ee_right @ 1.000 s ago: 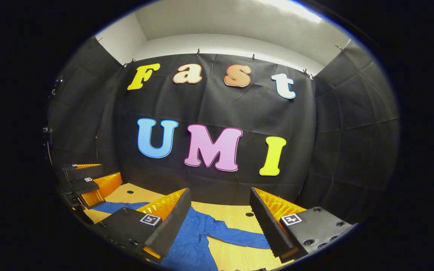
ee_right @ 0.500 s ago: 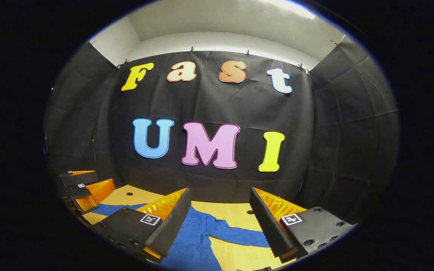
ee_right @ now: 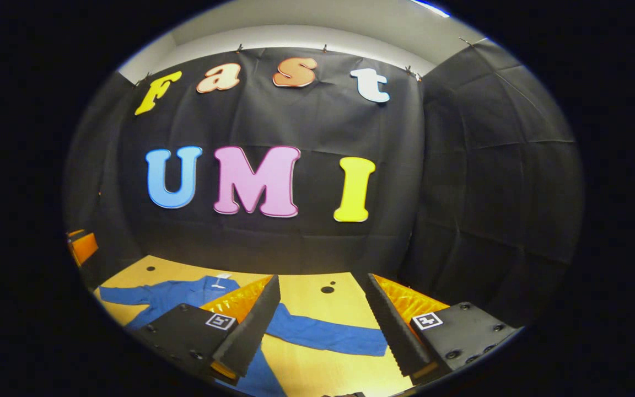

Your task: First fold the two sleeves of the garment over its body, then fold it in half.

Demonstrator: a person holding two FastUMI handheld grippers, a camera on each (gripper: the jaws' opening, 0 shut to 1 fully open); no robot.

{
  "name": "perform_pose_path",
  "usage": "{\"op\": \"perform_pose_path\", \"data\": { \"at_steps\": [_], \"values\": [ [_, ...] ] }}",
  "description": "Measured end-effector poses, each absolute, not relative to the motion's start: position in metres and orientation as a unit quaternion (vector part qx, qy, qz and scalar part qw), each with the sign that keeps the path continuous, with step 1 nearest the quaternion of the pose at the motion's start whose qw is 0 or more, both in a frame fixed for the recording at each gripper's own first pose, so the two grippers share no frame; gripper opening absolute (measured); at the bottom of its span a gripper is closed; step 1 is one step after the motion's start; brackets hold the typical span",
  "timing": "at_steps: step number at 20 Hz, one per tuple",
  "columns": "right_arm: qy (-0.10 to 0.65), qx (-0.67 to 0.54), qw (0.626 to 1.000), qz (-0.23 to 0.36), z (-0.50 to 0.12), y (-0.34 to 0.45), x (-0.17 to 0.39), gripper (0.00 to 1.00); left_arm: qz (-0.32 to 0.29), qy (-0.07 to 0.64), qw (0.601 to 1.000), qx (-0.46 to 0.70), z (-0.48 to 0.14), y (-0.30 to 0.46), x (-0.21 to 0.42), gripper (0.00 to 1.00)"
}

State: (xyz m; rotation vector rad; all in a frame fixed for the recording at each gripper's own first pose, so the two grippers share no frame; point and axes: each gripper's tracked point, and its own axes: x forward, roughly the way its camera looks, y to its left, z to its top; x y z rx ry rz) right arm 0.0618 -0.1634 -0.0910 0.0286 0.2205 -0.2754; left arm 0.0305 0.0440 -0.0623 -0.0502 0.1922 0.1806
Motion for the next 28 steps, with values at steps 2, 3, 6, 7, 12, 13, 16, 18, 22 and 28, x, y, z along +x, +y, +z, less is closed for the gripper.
{"op": "perform_pose_path", "data": {
  "at_steps": [2, 3, 6, 7, 12, 13, 16, 18, 22, 28],
  "values": [
    [0.133, -0.009, 0.981, -0.138, -0.125, -0.187, 0.069, 1.0, 0.087, 0.1, 0.991, -0.021, -0.066, 0.034, 0.034, 0.83],
    [0.151, -0.017, 0.979, -0.133, -0.148, -0.197, 0.075, 0.92, 0.084, 0.101, 0.991, -0.016, -0.067, 0.027, 0.038, 0.83],
    [0.23, 0.01, 0.967, -0.11, -0.225, -0.219, 0.089, 1.0, 0.082, 0.122, 0.989, -0.005, -0.073, 0.008, 0.051, 0.83],
    [0.254, 0.032, 0.961, -0.107, -0.252, -0.227, 0.094, 1.0, 0.087, 0.126, 0.988, -0.004, -0.072, 0.004, 0.054, 0.83],
    [0.376, 0.096, 0.912, -0.134, -0.37, -0.278, 0.102, 1.0, 0.115, 0.148, 0.982, 0.014, -0.077, -0.017, 0.07, 0.83],
    [0.387, 0.102, 0.906, -0.137, -0.386, -0.285, 0.104, 1.0, 0.123, 0.163, 0.979, 0.023, -0.084, -0.02, 0.071, 0.82],
    [0.411, 0.109, 0.896, -0.128, -0.415, -0.291, 0.108, 0.99, 0.145, 0.186, 0.972, 0.005, -0.096, -0.035, 0.08, 0.83],
    [0.424, 0.117, 0.89, -0.121, -0.427, -0.29, 0.11, 0.99, 0.147, 0.196, 0.969, -0.013, -0.101, -0.048, 0.088, 0.83],
    [0.449, 0.128, 0.875, -0.127, -0.45, -0.293, 0.11, 0.89, 0.135, 0.196, 0.971, 0.008, -0.102, -0.065, 0.106, 0.83],
    [0.44, 0.092, 0.883, -0.132, -0.46, -0.299, 0.106, 0.96, 0.103, 0.196, 0.975, 0.019, -0.105, -0.082, 0.125, 0.82]
  ]
}}
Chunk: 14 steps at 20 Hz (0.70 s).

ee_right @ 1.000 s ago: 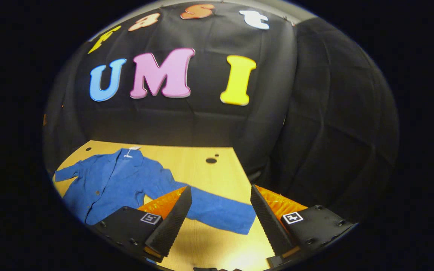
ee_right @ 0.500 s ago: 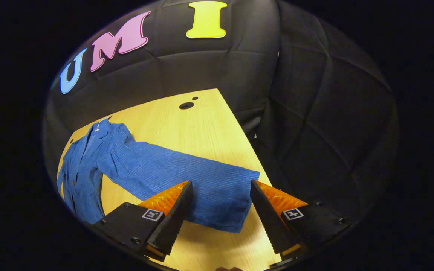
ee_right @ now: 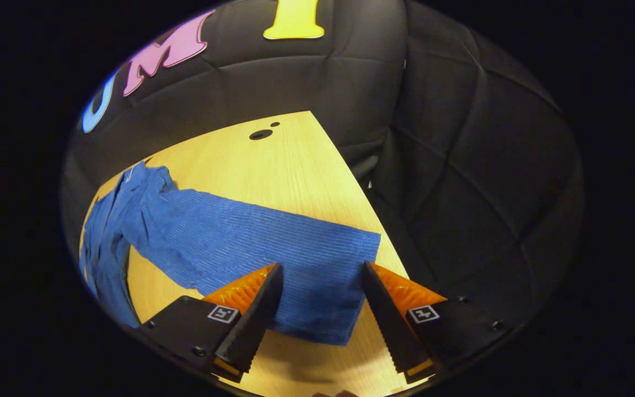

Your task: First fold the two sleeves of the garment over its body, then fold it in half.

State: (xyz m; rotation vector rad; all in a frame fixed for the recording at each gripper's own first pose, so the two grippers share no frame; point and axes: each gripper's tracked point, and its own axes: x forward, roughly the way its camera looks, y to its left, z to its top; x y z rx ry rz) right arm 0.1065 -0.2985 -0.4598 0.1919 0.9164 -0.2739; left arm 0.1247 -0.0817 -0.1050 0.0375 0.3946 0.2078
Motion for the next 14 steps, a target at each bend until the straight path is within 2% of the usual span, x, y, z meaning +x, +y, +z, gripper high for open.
{"op": "perform_pose_path", "data": {
  "at_steps": [4, 5, 6, 7, 8, 9, 10, 11, 14],
  "values": [
    [0.432, 0.112, 0.883, -0.147, -0.462, -0.302, 0.109, 0.95, 0.102, 0.195, 0.975, 0.019, -0.104, -0.079, 0.128, 0.83],
    [0.431, 0.112, 0.883, -0.148, -0.462, -0.303, 0.108, 0.82, 0.102, 0.194, 0.975, 0.019, -0.104, -0.079, 0.128, 0.83],
    [0.431, 0.112, 0.883, -0.149, -0.463, -0.303, 0.11, 0.82, 0.103, 0.194, 0.975, 0.02, -0.104, -0.078, 0.127, 0.83],
    [0.431, 0.11, 0.882, -0.154, -0.465, -0.306, 0.11, 0.89, 0.103, 0.193, 0.976, 0.02, -0.103, -0.078, 0.124, 0.83],
    [0.431, 0.116, 0.88, -0.162, -0.464, -0.309, 0.109, 0.8, 0.103, 0.194, 0.975, 0.023, -0.105, -0.077, 0.123, 0.83],
    [0.43, 0.124, 0.878, -0.172, -0.465, -0.311, 0.109, 0.63, 0.105, 0.195, 0.975, 0.025, -0.105, -0.075, 0.121, 0.83],
    [0.43, 0.131, 0.875, -0.18, -0.465, -0.313, 0.11, 0.63, 0.108, 0.196, 0.974, 0.027, -0.105, -0.073, 0.117, 0.83],
    [0.432, 0.139, 0.872, -0.183, -0.467, -0.312, 0.11, 0.46, 0.11, 0.195, 0.974, 0.028, -0.104, -0.071, 0.115, 0.83],
    [0.439, 0.148, 0.869, -0.174, -0.466, -0.306, 0.111, 0.39, 0.115, 0.197, 0.973, 0.027, -0.106, -0.066, 0.109, 0.83]
  ]
}}
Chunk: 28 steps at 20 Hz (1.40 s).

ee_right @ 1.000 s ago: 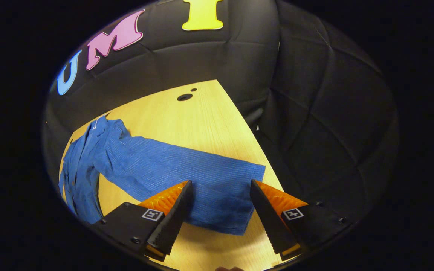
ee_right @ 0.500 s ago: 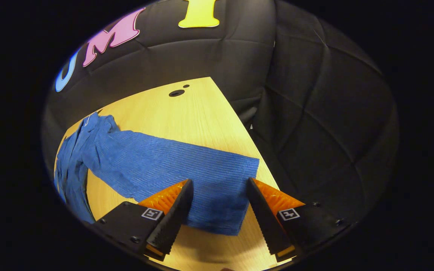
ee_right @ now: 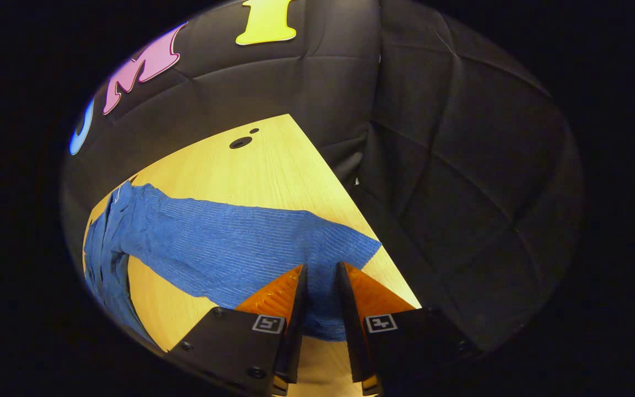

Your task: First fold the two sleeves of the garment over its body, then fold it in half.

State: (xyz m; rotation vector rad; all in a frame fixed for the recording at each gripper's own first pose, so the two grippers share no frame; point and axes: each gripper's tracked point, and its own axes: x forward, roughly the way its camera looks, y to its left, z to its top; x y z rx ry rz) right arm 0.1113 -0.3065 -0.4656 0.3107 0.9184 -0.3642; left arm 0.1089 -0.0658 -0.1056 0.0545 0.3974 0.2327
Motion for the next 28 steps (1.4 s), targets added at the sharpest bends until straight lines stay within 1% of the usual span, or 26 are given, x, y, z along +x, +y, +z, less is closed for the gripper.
{"op": "perform_pose_path", "data": {
  "at_steps": [1, 3, 6, 7, 8, 12, 17, 18, 19, 20, 24, 27, 28],
  "values": [
    [0.44, 0.159, 0.867, -0.171, -0.465, -0.304, 0.112, 0.39, 0.116, 0.198, 0.973, 0.026, -0.104, -0.064, 0.108, 0.83],
    [0.435, 0.171, 0.866, -0.175, -0.465, -0.303, 0.116, 0.05, 0.116, 0.196, 0.973, 0.028, -0.103, -0.063, 0.105, 0.83],
    [0.44, 0.184, 0.864, -0.16, -0.463, -0.294, 0.116, 0.05, 0.116, 0.19, 0.974, 0.035, -0.099, -0.061, 0.099, 0.83],
    [0.438, 0.18, 0.867, -0.156, -0.464, -0.292, 0.115, 0.05, 0.116, 0.187, 0.975, 0.038, -0.097, -0.061, 0.097, 0.83],
    [0.44, 0.177, 0.868, -0.149, -0.461, -0.288, 0.113, 0.02, 0.114, 0.185, 0.975, 0.042, -0.094, -0.061, 0.094, 0.83],
    [0.43, 0.167, 0.879, -0.125, -0.451, -0.279, 0.111, 0.02, 0.111, 0.173, 0.977, 0.054, -0.087, -0.059, 0.086, 0.83],
    [0.413, 0.183, 0.883, -0.126, -0.43, -0.275, 0.113, 0.02, 0.109, 0.169, 0.978, 0.049, -0.086, -0.06, 0.079, 0.82],
    [0.412, 0.191, 0.882, -0.126, -0.423, -0.273, 0.111, 0.0, 0.107, 0.167, 0.979, 0.048, -0.085, -0.061, 0.079, 0.83],
    [0.406, 0.197, 0.883, -0.128, -0.413, -0.27, 0.11, 0.02, 0.106, 0.164, 0.98, 0.046, -0.083, -0.062, 0.078, 0.83],
    [0.401, 0.199, 0.885, -0.127, -0.403, -0.268, 0.108, 0.02, 0.105, 0.161, 0.98, 0.045, -0.083, -0.061, 0.076, 0.82],
    [0.371, 0.189, 0.903, -0.11, -0.36, -0.251, 0.097, 0.01, 0.099, 0.145, 0.983, 0.043, -0.079, -0.059, 0.067, 0.83],
    [0.338, 0.164, 0.922, -0.094, -0.319, -0.237, 0.092, 0.02, 0.11, 0.141, 0.983, 0.04, -0.078, -0.045, 0.054, 0.83],
    [0.328, 0.156, 0.928, -0.089, -0.306, -0.232, 0.091, 0.0, 0.113, 0.138, 0.983, 0.036, -0.077, -0.041, 0.051, 0.83]
  ]
}}
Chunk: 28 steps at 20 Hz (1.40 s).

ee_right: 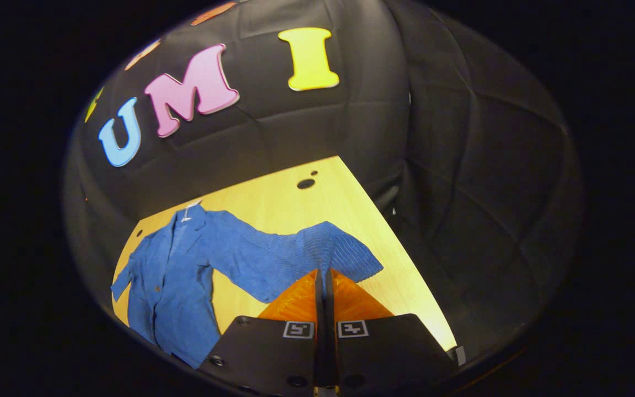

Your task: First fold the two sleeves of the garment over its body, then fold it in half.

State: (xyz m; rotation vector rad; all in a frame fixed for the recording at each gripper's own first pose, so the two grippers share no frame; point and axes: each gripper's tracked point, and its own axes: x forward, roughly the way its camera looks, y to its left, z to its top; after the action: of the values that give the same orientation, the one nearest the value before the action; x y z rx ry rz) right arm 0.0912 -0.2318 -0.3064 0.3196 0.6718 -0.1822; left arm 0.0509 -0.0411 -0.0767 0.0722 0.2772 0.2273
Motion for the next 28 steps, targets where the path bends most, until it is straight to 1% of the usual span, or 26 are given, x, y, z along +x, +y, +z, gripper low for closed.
{"op": "perform_pose_path", "data": {
  "at_steps": [3, 5, 8, 12, 15, 18, 20, 23, 25, 28],
  "values": [
    [0.299, 0.13, 0.942, -0.079, -0.274, -0.21, 0.093, 0.01, 0.117, 0.135, 0.983, 0.028, -0.081, -0.027, 0.042, 0.83],
    [0.278, 0.141, 0.947, -0.079, -0.255, -0.189, 0.094, 0.01, 0.112, 0.131, 0.985, 0.026, -0.08, -0.018, 0.04, 0.83],
    [0.24, 0.116, 0.959, -0.099, -0.23, -0.172, 0.086, 0.01, 0.095, 0.11, 0.989, 0.029, -0.067, 0.001, 0.04, 0.83],
    [0.248, 0.11, 0.955, -0.123, -0.233, -0.145, 0.073, 0.01, 0.08, 0.093, 0.992, 0.028, -0.054, 0.041, 0.037, 0.82],
    [0.232, 0.095, 0.959, -0.131, -0.212, -0.12, 0.076, 0.01, 0.075, 0.086, 0.993, 0.02, -0.052, 0.07, 0.035, 0.83],
    [0.216, 0.067, 0.969, -0.103, -0.186, -0.074, 0.097, 0.01, 0.072, 0.088, 0.993, 0.03, -0.059, 0.093, 0.04, 0.83],
    [0.22, 0.069, 0.97, -0.079, -0.177, -0.041, 0.115, 0.01, 0.067, 0.081, 0.994, 0.029, -0.055, 0.104, 0.044, 0.82],
    [0.242, 0.095, 0.965, -0.042, -0.174, 0.005, 0.151, 0.01, 0.072, 0.084, 0.994, 0.01, -0.059, 0.121, 0.044, 0.82],
    [0.272, 0.108, 0.956, -0.017, -0.179, 0.035, 0.174, 0.01, 0.081, 0.089, 0.993, 0.007, -0.064, 0.133, 0.041, 0.82],
    [0.286, 0.111, 0.952, 0.012, -0.186, 0.079, 0.208, 0.01, 0.094, 0.099, 0.991, 0.008, -0.071, 0.152, 0.035, 0.83]
  ]
}}
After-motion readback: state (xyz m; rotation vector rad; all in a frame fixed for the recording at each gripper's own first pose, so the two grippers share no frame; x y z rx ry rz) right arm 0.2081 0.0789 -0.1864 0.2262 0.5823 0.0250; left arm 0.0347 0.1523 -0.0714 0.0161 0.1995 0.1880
